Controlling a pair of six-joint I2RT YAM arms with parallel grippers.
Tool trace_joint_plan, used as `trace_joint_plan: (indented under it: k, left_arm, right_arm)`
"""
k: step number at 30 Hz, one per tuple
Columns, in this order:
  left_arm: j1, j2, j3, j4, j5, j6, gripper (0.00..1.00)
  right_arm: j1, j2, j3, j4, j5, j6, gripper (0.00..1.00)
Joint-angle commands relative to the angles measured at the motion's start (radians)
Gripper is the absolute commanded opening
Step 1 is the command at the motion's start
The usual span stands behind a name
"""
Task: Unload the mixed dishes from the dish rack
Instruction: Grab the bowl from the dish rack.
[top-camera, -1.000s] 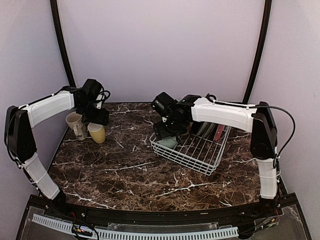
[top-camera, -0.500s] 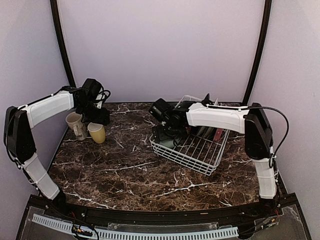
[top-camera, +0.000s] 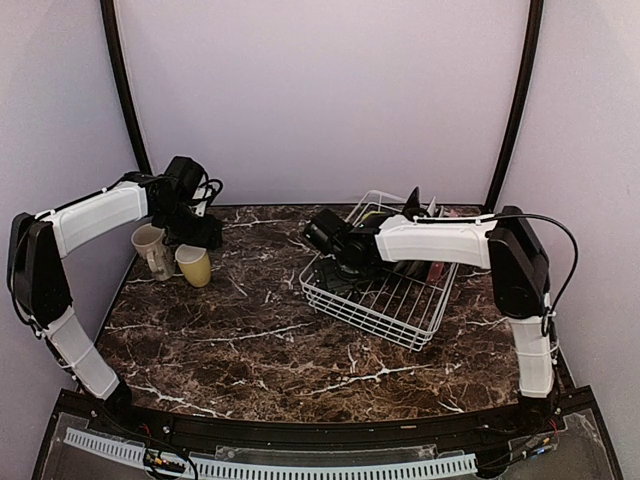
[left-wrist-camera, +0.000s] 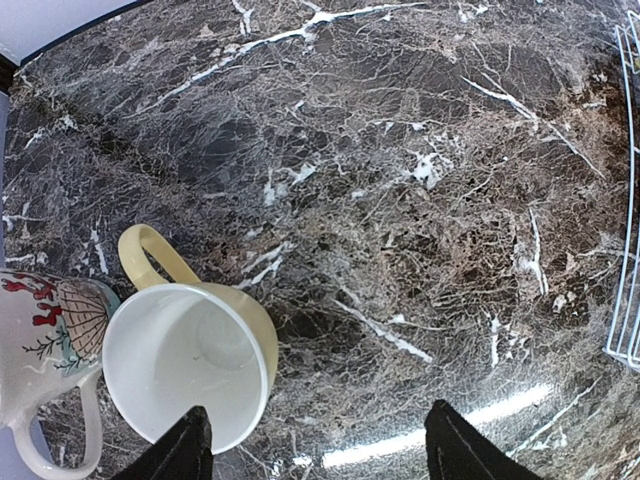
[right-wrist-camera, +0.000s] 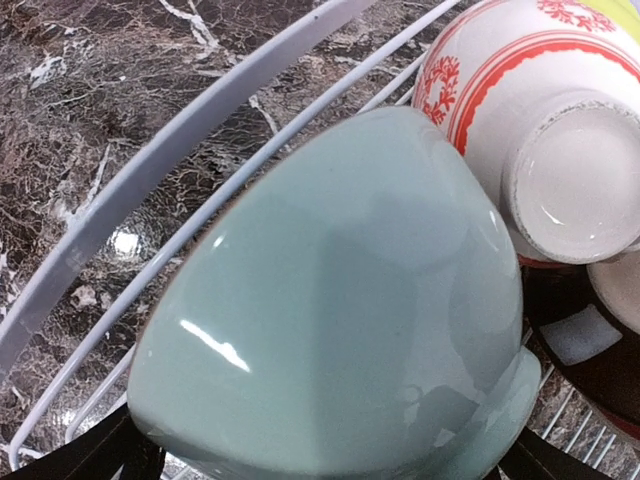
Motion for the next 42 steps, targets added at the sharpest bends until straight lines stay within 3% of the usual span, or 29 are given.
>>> trace_joint_plan:
  k: [1,13,26,33,37,42]
  left_arm:
    - [-0.007,-0.034,-0.018,-0.003,0.018,-0.002,0.72]
    - [-0.007,-0.038,-0.02,-0.001,0.03,-0.005,0.72]
    - [-0.008,-0.035,-0.02,0.002,0.05,-0.009,0.71]
    - [-0.008,-0.034,-0.022,0.003,0.051,-0.008,0.71]
    - [-0.008,-0.034,-0.023,0.004,0.046,-0.008,0.71]
    - [-0.008,-0.032,-0.022,0.004,0.053,-0.008,0.71]
  right_arm:
    - [0.001,0.002,0.024,0.059,-0.016,-0.038,0.99]
    - [-0.002,0.043,0.056,0.097,0.097,0.04,0.99]
    - [0.015,0.145,0.151,-0.007,0.24,-0.024,0.98]
    - [0.02,0.177,0.185,0.001,0.257,-0.028,0.91]
    - [0.024,0.161,0.166,0.028,0.246,-0.033,0.79]
    - [0.03,0.133,0.141,0.044,0.269,-0.04,0.71]
